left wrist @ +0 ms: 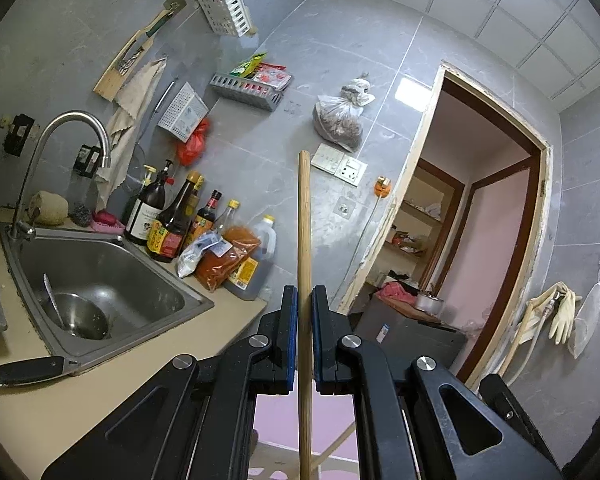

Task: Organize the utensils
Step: 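Lift both chopsticks and carry them over the white holder, then lower both chopsticks into the white holder and open both tools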

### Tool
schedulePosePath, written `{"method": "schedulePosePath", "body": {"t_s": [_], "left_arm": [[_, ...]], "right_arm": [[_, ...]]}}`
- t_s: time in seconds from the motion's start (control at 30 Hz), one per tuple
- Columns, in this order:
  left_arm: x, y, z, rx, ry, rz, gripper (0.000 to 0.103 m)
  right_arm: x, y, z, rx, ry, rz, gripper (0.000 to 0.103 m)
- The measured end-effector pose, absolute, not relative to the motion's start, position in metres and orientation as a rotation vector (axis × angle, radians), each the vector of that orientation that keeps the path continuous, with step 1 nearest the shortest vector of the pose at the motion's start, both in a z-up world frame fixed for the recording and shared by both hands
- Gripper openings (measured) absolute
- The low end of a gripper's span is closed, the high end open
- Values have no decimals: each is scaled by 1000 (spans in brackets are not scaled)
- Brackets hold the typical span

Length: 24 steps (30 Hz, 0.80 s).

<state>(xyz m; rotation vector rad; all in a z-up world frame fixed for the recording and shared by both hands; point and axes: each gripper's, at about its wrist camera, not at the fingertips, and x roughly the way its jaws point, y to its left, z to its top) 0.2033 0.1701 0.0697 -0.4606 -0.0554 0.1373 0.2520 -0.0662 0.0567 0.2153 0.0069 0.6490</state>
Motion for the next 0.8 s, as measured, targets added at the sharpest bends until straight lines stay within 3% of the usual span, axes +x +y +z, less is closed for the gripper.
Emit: {"method": "schedulePosePath", "body": {"t_s": [0.8], "left_arm": [[206,149,46,-386,66,106,5]], "right_arm": [[255,-60,41,174,97,665,5]]}}
